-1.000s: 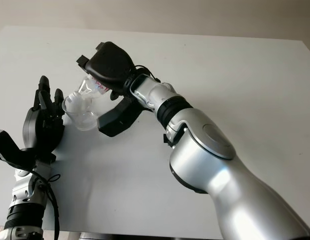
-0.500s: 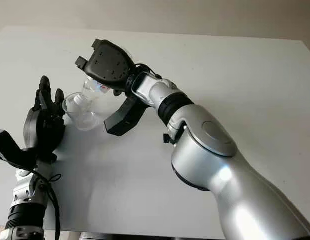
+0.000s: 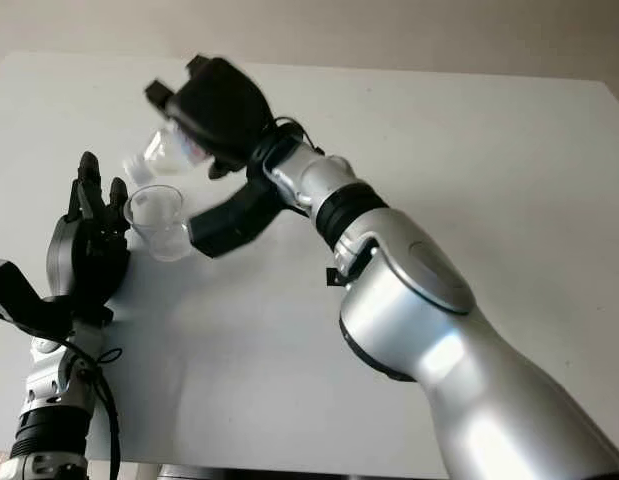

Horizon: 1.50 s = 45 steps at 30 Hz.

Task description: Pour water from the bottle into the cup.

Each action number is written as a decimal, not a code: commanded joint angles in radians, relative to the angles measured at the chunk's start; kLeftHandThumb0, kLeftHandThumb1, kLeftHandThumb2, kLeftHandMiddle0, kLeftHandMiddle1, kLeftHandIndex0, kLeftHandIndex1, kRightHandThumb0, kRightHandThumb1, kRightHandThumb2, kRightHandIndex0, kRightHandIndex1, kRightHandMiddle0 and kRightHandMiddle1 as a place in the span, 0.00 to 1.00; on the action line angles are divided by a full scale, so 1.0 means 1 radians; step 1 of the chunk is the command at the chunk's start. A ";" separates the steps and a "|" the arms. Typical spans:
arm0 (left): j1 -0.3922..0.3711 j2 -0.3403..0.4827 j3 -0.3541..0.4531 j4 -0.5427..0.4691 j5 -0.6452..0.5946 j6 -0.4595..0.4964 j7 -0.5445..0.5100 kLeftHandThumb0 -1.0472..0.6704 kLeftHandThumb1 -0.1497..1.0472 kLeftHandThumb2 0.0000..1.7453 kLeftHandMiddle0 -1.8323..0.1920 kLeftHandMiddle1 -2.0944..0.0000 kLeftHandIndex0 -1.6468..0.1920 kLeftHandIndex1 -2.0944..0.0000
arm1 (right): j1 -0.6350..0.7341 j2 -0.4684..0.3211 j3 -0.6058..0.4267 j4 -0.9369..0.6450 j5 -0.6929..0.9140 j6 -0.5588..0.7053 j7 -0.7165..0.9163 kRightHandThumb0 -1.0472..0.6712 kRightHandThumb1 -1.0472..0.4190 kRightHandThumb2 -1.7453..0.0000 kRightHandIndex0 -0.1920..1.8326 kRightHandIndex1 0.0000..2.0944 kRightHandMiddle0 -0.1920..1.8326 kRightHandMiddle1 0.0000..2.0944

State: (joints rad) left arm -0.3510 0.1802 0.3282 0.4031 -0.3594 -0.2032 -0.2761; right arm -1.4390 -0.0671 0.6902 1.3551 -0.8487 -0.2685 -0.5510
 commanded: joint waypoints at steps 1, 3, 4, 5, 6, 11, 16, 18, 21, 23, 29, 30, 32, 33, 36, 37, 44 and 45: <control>0.015 -0.002 0.003 0.027 -0.002 -0.006 -0.008 0.10 1.00 0.37 1.00 1.00 1.00 1.00 | 0.013 0.000 -0.062 -0.019 0.059 -0.003 0.028 0.44 0.04 0.96 0.48 1.00 0.24 0.61; 0.015 -0.002 0.004 0.029 0.000 -0.009 -0.007 0.10 1.00 0.37 1.00 1.00 1.00 1.00 | 0.024 -0.007 -0.111 -0.027 0.112 -0.013 0.046 0.47 0.01 0.94 0.51 1.00 0.08 0.73; 0.016 -0.002 0.004 0.029 -0.001 -0.009 -0.008 0.09 1.00 0.37 1.00 0.99 1.00 1.00 | 0.030 -0.011 -0.137 -0.031 0.139 -0.019 0.060 0.50 0.00 0.88 0.51 1.00 0.11 0.89; 0.016 -0.001 0.004 0.029 -0.002 -0.011 -0.012 0.10 1.00 0.37 1.00 1.00 1.00 1.00 | 0.035 -0.016 -0.161 -0.036 0.165 -0.022 0.075 0.52 0.00 0.87 0.51 1.00 0.20 0.94; 0.017 -0.001 0.004 0.027 -0.003 -0.010 -0.014 0.10 1.00 0.37 1.00 1.00 1.00 1.00 | 0.042 -0.020 -0.192 -0.042 0.197 -0.023 0.096 0.52 0.00 0.87 0.53 1.00 0.31 0.98; 0.020 0.001 0.002 0.022 -0.004 -0.001 -0.023 0.10 1.00 0.37 1.00 1.00 1.00 1.00 | 0.104 -0.054 -0.342 -0.082 0.360 -0.073 0.196 0.50 0.12 0.71 0.73 1.00 0.71 1.00; 0.021 -0.005 0.002 0.021 -0.004 -0.005 -0.028 0.11 1.00 0.38 1.00 1.00 1.00 1.00 | 0.224 -0.078 -0.486 -0.170 0.538 -0.095 0.371 0.51 0.09 0.75 0.72 1.00 0.73 1.00; 0.025 -0.008 0.000 0.015 -0.004 -0.002 -0.027 0.11 1.00 0.38 1.00 1.00 1.00 1.00 | 0.294 -0.087 -0.533 -0.237 0.605 -0.095 0.448 0.50 0.07 0.78 0.70 1.00 0.72 1.00; 0.028 -0.013 -0.002 0.002 -0.005 0.010 -0.021 0.11 1.00 0.38 1.00 1.00 1.00 1.00 | 0.424 -0.107 -0.593 -0.390 0.710 -0.065 0.585 0.49 0.06 0.79 0.70 1.00 0.71 1.00; 0.031 -0.015 -0.004 -0.007 -0.004 0.017 -0.017 0.11 1.00 0.38 1.00 1.00 1.00 1.00 | 0.530 -0.119 -0.633 -0.543 0.791 0.010 0.680 0.49 0.02 0.85 0.68 1.00 0.68 1.00; 0.040 -0.016 -0.006 -0.022 -0.005 0.020 -0.021 0.11 1.00 0.39 1.00 1.00 1.00 1.00 | 0.821 -0.157 -0.726 -1.001 0.994 0.335 0.840 0.48 0.00 0.87 0.57 1.00 0.41 1.00; 0.041 -0.017 -0.008 -0.024 -0.003 0.020 -0.020 0.11 1.00 0.39 1.00 1.00 1.00 1.00 | 0.860 -0.164 -0.738 -1.053 1.015 0.363 0.853 0.48 0.00 0.87 0.56 1.00 0.38 1.00; 0.044 -0.017 -0.010 -0.024 0.000 0.018 -0.021 0.11 1.00 0.39 1.00 1.00 1.00 1.00 | 0.933 -0.174 -0.763 -1.140 1.057 0.402 0.879 0.47 0.00 0.87 0.55 1.00 0.30 1.00; 0.046 -0.016 -0.011 -0.024 0.001 0.017 -0.022 0.11 1.00 0.39 1.00 1.00 1.00 1.00 | 0.965 -0.178 -0.776 -1.177 1.075 0.420 0.889 0.46 0.00 0.87 0.54 1.00 0.27 1.00; 0.048 -0.019 -0.014 -0.027 0.000 0.021 -0.018 0.11 1.00 0.39 1.00 1.00 1.00 1.00 | 1.046 -0.182 -0.807 -1.263 1.118 0.453 0.905 0.44 0.00 0.88 0.49 1.00 0.21 1.00; 0.049 -0.019 -0.014 -0.028 -0.003 0.023 -0.019 0.11 1.00 0.39 1.00 1.00 1.00 1.00 | 1.070 -0.181 -0.813 -1.288 1.127 0.461 0.906 0.43 0.00 0.88 0.48 1.00 0.20 1.00; 0.054 -0.018 -0.017 -0.029 0.002 0.020 -0.022 0.11 1.00 0.40 1.00 1.00 1.00 1.00 | 1.187 -0.129 -0.809 -1.374 1.120 0.442 0.861 0.43 0.00 0.89 0.39 1.00 0.17 1.00; 0.056 -0.018 -0.018 -0.034 0.003 0.021 -0.021 0.11 1.00 0.39 1.00 1.00 1.00 1.00 | 1.199 -0.124 -0.803 -1.375 1.110 0.426 0.857 0.43 0.00 0.89 0.38 1.00 0.17 1.00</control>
State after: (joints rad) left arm -0.3176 0.1658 0.3128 0.3752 -0.3585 -0.1839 -0.2954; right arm -0.2544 -0.2007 -0.1179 0.0078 0.2652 0.1816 0.3102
